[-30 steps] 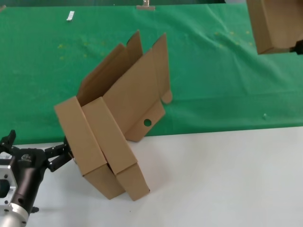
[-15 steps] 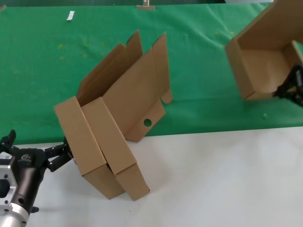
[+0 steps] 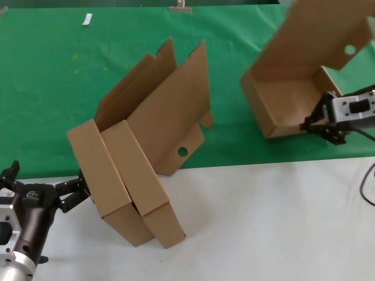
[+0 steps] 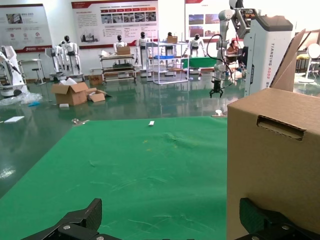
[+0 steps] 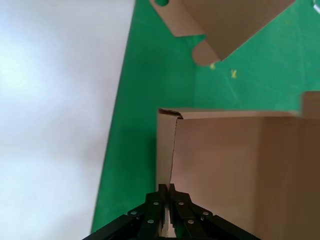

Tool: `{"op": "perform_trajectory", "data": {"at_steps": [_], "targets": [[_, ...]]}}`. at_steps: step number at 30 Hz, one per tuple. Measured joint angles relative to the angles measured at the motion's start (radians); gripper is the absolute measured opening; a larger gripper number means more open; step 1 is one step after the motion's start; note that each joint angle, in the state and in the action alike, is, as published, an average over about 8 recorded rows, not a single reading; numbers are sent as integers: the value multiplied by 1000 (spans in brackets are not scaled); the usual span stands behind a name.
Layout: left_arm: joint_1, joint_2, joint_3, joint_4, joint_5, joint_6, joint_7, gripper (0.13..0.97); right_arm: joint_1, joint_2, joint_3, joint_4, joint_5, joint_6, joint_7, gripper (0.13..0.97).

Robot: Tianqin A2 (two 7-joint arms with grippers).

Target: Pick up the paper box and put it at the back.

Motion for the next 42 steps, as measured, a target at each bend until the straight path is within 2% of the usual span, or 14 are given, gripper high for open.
{"op": "perform_trajectory", "data": {"at_steps": [12,18,23,28,32,38,42], "targets": [[0,0,0,0,0,0,0,966,22,-15,78,0,-16,-7,-26,152],[0,0,0,0,0,0,0,966,61,14,130,0,1,-77,-39,275],[0,0,0,0,0,0,0,966,98,68,215,1,61,-144,-51,361],[0,0,0,0,0,0,0,966,100,138,356,2,180,-189,-82,472],[0,0,0,0,0,0,0,966,49,190,508,5,321,-233,-138,548],[0,0,0,0,0,0,0,966,-143,227,774,58,554,-328,-271,706],[0,0,0,0,0,0,0,966,-305,217,938,137,633,-389,-302,763]]}}
